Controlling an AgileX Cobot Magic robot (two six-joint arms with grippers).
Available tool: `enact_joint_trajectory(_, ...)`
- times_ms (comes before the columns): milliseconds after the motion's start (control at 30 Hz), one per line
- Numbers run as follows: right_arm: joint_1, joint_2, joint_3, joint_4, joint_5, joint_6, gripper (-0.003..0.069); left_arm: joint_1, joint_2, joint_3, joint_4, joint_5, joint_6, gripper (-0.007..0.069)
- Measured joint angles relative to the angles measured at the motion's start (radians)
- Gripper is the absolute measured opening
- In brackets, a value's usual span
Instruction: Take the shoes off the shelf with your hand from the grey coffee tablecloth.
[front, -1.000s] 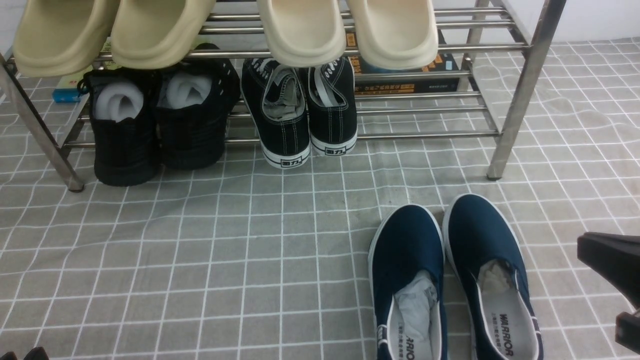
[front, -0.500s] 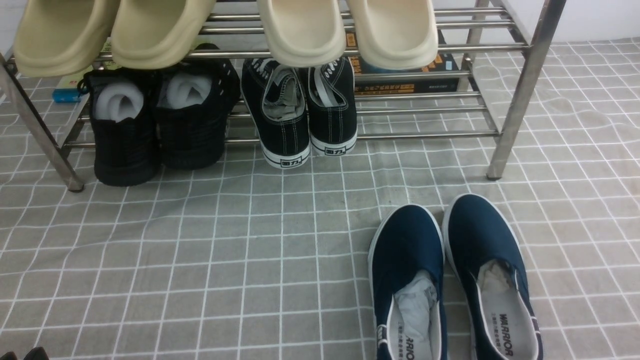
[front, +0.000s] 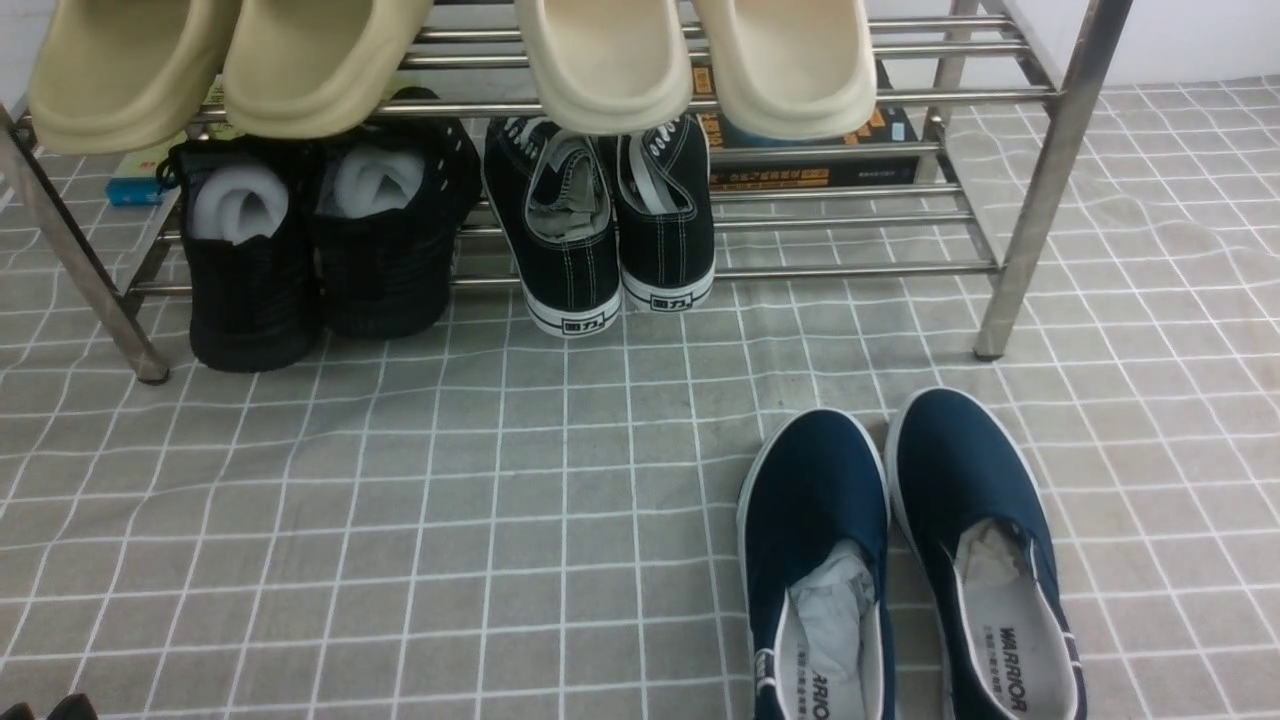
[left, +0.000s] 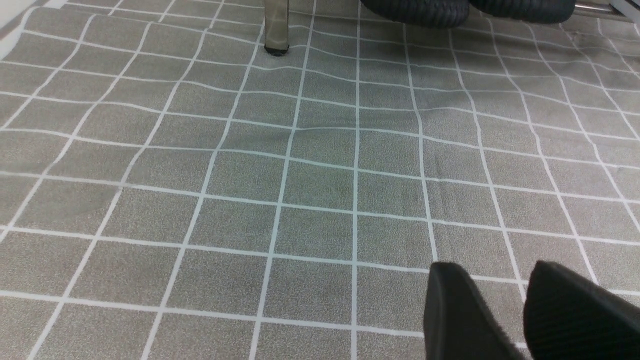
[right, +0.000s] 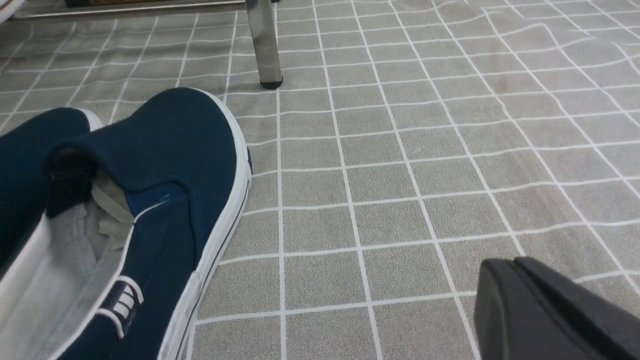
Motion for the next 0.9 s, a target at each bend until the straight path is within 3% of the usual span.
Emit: enact_joint_trajectory(900, 0.000, -0.001, -0.003, 0.002, 0.014, 0.000, 0.0031, 0.000, 0.000, 0.000, 0.000, 0.000, 0.000, 0.0242)
